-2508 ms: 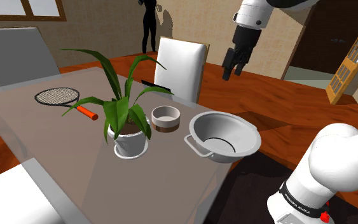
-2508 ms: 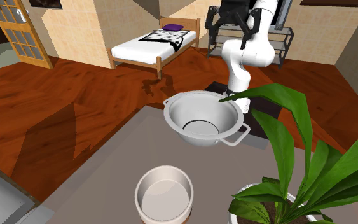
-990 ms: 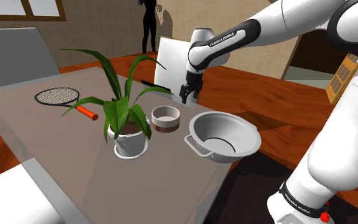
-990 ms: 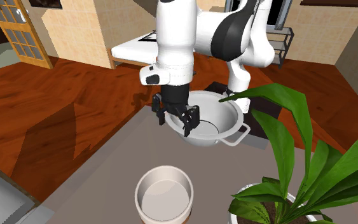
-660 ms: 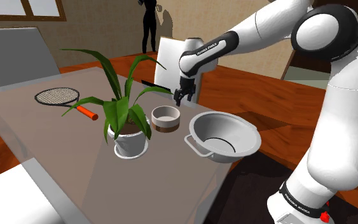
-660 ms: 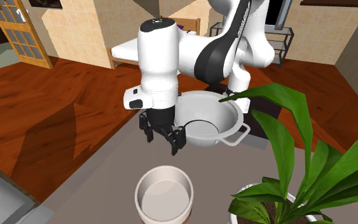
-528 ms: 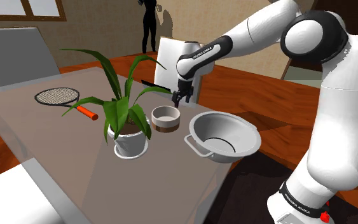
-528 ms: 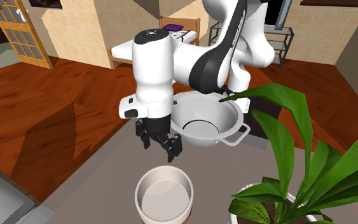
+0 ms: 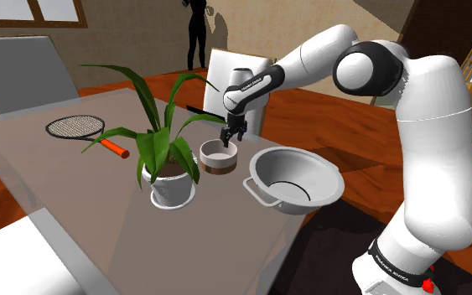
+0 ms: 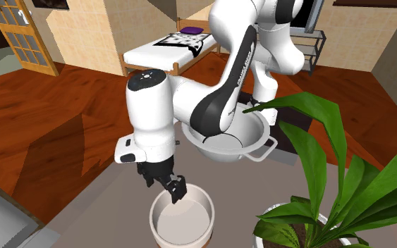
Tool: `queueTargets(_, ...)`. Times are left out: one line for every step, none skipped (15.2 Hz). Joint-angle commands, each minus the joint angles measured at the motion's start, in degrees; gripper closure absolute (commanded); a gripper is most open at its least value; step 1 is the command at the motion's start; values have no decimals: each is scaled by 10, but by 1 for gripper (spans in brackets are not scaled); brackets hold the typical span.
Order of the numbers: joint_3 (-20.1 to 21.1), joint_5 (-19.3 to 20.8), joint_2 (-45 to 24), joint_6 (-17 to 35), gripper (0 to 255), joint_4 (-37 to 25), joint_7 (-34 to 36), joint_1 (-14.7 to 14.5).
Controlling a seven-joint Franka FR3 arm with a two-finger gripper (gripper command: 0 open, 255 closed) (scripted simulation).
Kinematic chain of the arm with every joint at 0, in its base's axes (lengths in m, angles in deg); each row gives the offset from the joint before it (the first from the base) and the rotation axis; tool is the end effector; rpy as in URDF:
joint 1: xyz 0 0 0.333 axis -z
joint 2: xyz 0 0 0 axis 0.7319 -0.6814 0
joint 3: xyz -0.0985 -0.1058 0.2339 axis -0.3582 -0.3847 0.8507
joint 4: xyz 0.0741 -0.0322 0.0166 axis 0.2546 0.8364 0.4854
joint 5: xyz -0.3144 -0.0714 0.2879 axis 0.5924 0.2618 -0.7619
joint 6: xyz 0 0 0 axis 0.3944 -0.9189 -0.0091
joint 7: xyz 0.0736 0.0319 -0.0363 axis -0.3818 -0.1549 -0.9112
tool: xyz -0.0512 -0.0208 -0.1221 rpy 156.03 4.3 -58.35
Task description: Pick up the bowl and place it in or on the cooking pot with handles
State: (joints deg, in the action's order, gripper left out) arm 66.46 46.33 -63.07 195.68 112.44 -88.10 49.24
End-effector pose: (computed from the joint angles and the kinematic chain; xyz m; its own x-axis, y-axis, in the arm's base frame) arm 0.6939 -0.0370 0.2014 0.9966 0.0594 0.0572 0.0596 -0.9982 -0.0031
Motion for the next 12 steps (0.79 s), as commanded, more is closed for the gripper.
queueTargets(0,0,-12,11,0,-1,-1,1)
queueTargets(0,0,-17,16,0,-1,-1,1)
queueTargets(0,-1,-22,21,0,-1,-1,1)
queueTargets(0,-1,-30,29,0,-1,-1,1)
queueTargets(0,-1,-30,29,0,-1,-1,1)
queueTargets(0,-1,-30,29,0,-1,-1,1)
queueTargets(0,-1,-30,29,0,-1,-1,1)
queueTargets(0,-1,-30,29,0,-1,-1,1)
queueTargets(0,-1,-30,29,0,-1,-1,1)
queueTargets(0,-1,-30,29,0,-1,-1,1)
queueTargets(0,-1,-30,29,0,-1,-1,1)
queueTargets(0,-1,-30,29,0,-1,-1,1)
